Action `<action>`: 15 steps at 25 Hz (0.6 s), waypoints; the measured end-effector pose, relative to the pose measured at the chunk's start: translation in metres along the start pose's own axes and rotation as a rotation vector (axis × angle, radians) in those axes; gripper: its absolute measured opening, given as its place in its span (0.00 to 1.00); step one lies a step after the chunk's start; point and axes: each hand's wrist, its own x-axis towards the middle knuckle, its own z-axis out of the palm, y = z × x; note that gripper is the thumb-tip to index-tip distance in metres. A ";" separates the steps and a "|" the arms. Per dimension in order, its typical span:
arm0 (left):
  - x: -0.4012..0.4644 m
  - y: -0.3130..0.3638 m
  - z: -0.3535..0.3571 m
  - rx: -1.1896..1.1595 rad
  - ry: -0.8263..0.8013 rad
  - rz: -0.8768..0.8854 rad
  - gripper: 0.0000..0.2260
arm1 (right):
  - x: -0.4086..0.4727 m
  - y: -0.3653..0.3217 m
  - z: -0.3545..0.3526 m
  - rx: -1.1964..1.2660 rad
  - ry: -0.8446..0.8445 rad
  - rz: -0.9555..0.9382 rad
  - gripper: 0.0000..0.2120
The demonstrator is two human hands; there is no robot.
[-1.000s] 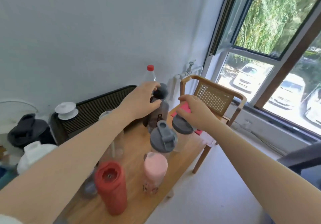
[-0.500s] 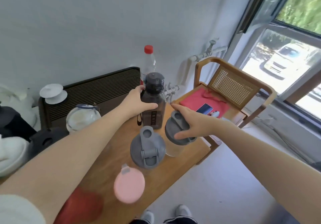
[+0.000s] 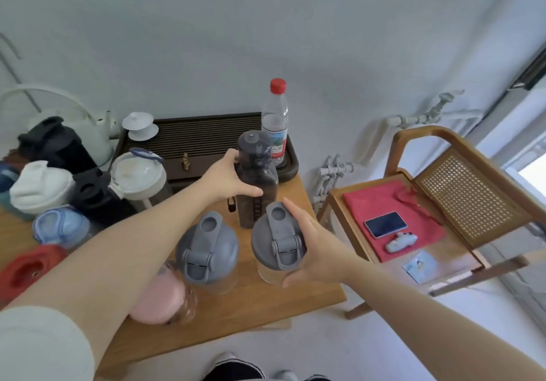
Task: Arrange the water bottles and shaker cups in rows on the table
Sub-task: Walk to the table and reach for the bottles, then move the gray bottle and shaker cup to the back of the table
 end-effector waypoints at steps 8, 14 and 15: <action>-0.058 0.020 -0.031 -0.235 0.511 -0.049 0.30 | 0.009 -0.009 -0.003 0.385 0.378 -0.032 0.42; -0.126 0.054 -0.129 -0.597 0.853 0.181 0.23 | 0.043 -0.112 -0.072 0.299 0.635 -0.261 0.44; -0.138 0.055 -0.149 -0.594 0.887 0.197 0.21 | 0.049 -0.135 -0.071 0.276 0.637 -0.304 0.44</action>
